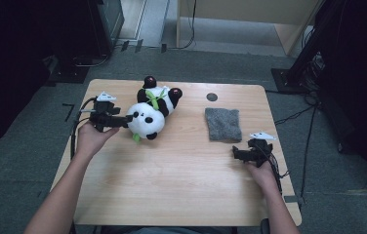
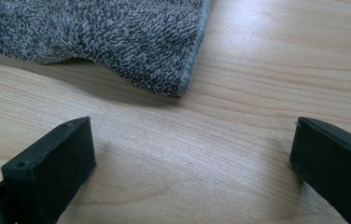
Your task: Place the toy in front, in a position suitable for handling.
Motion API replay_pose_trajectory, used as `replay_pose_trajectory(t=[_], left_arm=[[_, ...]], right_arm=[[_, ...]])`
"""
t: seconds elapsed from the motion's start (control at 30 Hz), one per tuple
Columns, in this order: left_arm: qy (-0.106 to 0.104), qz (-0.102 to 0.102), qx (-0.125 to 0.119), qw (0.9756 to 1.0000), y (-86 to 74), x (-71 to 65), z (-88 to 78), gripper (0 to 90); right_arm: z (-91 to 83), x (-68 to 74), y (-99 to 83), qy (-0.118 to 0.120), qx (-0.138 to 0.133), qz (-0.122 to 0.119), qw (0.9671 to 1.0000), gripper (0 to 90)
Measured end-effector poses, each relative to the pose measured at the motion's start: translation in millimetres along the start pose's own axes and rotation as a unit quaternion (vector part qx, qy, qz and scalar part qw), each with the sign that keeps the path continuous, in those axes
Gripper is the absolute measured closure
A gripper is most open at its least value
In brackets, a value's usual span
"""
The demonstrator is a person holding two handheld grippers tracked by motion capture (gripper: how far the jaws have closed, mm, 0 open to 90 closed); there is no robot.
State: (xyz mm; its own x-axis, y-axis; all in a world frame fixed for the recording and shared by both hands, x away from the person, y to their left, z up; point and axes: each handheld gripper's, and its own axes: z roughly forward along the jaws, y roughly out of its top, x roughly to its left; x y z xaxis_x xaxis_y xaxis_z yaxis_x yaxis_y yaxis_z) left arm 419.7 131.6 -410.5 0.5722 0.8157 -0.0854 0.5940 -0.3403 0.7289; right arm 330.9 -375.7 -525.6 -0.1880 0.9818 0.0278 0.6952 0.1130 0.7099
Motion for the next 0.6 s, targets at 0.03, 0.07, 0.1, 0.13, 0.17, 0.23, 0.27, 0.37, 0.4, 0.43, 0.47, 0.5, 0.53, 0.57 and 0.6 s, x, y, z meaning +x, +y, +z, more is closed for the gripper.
replay_pose_trajectory(t=[0.03, 0.07, 0.1, 0.13, 0.17, 0.23, 0.27, 0.37, 0.4, 0.43, 0.47, 0.5, 0.53, 0.57, 0.6], left_arm=[[0.001, 0.004, 0.002, 1.0000, 3.2, 0.3, 0.8, 34.6], [0.002, 0.012, 0.002, 0.9999, 9.2, 1.3, 2.1, 34.8], [0.001, 0.013, 0.003, 0.9999, 12.2, 2.2, 3.0, 35.1], [0.001, 0.013, 0.003, 0.9999, 12.2, 2.2, 3.0, 35.3], [-0.001, 0.013, 0.003, 0.9999, 15.1, 3.6, 4.0, 35.3], [-0.004, 0.007, -0.002, 1.0000, 22.3, 7.9, 6.9, 35.9], [-0.005, 0.005, -0.003, 1.0000, 24.4, 9.4, 8.0, 36.0], [-0.008, 0.004, -0.007, 0.9999, 27.8, 12.2, 11.1, 36.3], [-0.006, 0.006, -0.005, 1.0000, 29.9, 13.6, 13.9, 36.9], [-0.004, 0.006, 0.003, 1.0000, 32.8, 15.7, 18.9, 37.2], [-0.004, 0.005, 0.006, 1.0000, 34.7, 16.5, 21.5, 37.0], [-0.004, 0.005, 0.006, 1.0000, 34.7, 16.5, 21.5, 36.9], [-0.004, 0.006, 0.006, 1.0000, 36.5, 16.8, 23.6, 36.9], [-0.009, 0.001, 0.001, 1.0000, 40.3, 17.3, 27.4, 37.2], [-0.009, 0.001, 0.001, 1.0000, 40.3, 17.3, 27.4, 37.1]], right_arm=[[0.0, 0.0, 0.0, 0.000, 0.000, 0.000, 1.0000, 0.0], [0.0, 0.0, 0.0, 0.000, 0.000, 0.000, 1.0000, 0.0], [0.0, 0.0, 0.0, 0.000, 0.000, -0.001, 1.0000, 0.0], [0.0, 0.0, 0.0, 0.000, 0.000, -0.001, 1.0000, 0.0], [0.0, 0.1, 0.0, 0.000, 0.000, -0.001, 1.0000, 0.0], [0.1, 0.2, 0.0, 0.001, 0.000, -0.001, 1.0000, 0.0], [0.1, 0.2, 0.1, 0.001, 0.000, -0.001, 1.0000, 0.0], [0.1, 0.2, 0.1, 0.002, 0.000, -0.002, 1.0000, 0.0], [0.2, 0.3, 0.1, 0.002, 0.000, -0.002, 1.0000, 0.0], [0.3, 0.7, 0.2, 0.002, -0.001, -0.002, 1.0000, 0.0], [0.4, 1.0, 0.2, 0.002, -0.001, -0.002, 1.0000, 0.0], [0.4, 1.0, 0.2, 0.002, -0.001, -0.002, 1.0000, 0.0], [0.4, 1.2, 0.2, 0.001, -0.001, -0.002, 1.0000, 0.0], [0.3, 1.6, 0.2, 0.001, -0.001, -0.002, 1.0000, 0.0], [0.3, 1.6, 0.2, 0.001, -0.001, -0.002, 1.0000, 0.0]])
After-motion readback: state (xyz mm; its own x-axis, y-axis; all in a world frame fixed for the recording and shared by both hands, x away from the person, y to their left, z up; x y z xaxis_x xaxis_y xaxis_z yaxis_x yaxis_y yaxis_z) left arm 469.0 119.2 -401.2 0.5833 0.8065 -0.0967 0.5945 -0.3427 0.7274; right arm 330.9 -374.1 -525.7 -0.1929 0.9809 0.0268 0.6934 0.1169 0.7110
